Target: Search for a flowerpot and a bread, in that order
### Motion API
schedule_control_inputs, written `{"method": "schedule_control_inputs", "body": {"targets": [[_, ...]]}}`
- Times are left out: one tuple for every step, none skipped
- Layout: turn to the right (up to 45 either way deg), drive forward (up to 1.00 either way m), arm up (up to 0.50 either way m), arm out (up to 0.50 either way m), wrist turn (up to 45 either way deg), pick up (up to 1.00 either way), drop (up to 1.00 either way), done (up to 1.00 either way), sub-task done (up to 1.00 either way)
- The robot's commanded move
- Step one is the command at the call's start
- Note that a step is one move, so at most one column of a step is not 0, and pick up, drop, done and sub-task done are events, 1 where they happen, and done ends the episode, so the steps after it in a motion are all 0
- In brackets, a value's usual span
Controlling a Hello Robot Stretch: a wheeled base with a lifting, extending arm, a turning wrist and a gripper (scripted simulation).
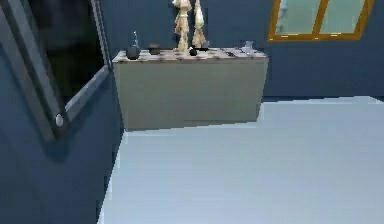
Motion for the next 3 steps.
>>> {"method": "schedule_control_inputs", "body": {"targets": [[0.0, 0.55, 0.00, 0.00, 0.0, 0.00, 0.00, 0.00, 0.00], [12.0, 0.00, 0.00, 0.00, 0.0, 0.00, 0.00, 0.00, 0.00], [0.0, 0.05, 0.00, 0.00, 0.0, 0.00, 0.00, 0.00, 0.00]]}}
